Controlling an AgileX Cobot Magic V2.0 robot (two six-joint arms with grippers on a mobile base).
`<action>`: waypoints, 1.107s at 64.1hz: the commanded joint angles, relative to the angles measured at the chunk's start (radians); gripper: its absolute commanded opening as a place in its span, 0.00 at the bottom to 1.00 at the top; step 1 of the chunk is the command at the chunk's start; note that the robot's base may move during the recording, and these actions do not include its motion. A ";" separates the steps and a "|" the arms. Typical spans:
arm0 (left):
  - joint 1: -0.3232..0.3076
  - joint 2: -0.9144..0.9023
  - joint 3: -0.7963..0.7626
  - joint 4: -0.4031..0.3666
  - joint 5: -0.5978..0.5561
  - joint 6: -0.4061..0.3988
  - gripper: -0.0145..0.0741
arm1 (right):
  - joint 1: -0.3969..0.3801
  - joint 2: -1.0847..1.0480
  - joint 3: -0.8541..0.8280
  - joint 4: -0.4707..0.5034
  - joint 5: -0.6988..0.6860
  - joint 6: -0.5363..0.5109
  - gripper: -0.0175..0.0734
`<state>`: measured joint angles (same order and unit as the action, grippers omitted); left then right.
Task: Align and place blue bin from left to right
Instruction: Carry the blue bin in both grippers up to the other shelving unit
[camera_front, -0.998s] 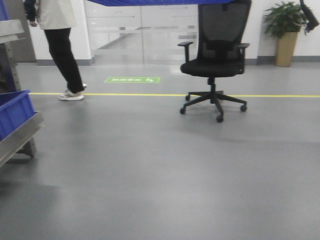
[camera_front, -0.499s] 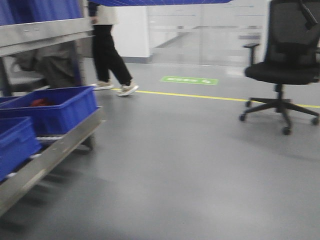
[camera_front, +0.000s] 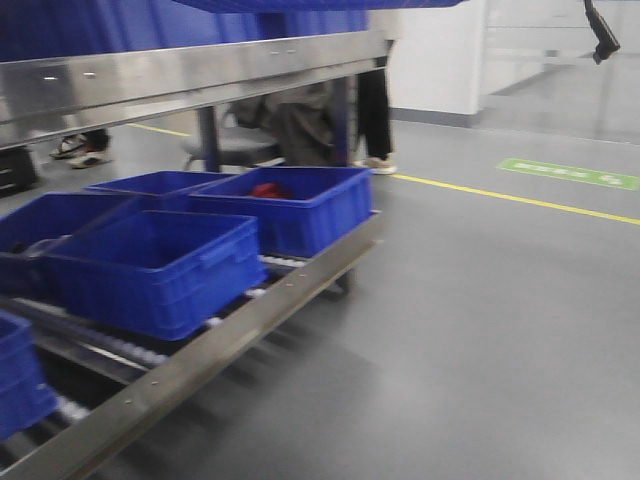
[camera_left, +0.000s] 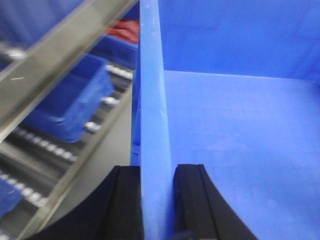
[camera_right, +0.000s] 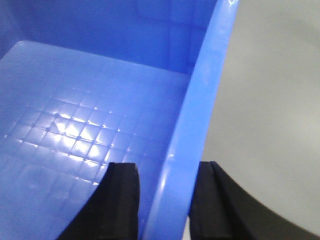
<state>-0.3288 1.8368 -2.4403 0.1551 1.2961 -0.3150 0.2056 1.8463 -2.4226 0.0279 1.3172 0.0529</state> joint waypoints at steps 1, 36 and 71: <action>-0.015 -0.022 -0.015 -0.037 -0.091 -0.003 0.14 | 0.007 -0.017 -0.020 0.030 -0.097 0.010 0.12; -0.015 -0.022 -0.015 -0.037 -0.091 -0.003 0.14 | 0.007 -0.017 -0.020 0.030 -0.152 0.010 0.12; -0.015 -0.022 -0.015 -0.037 -0.091 -0.003 0.14 | 0.007 -0.017 -0.020 0.030 -0.184 0.010 0.12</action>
<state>-0.3288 1.8368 -2.4403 0.1709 1.2912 -0.3150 0.2056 1.8463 -2.4226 0.0336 1.2567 0.0529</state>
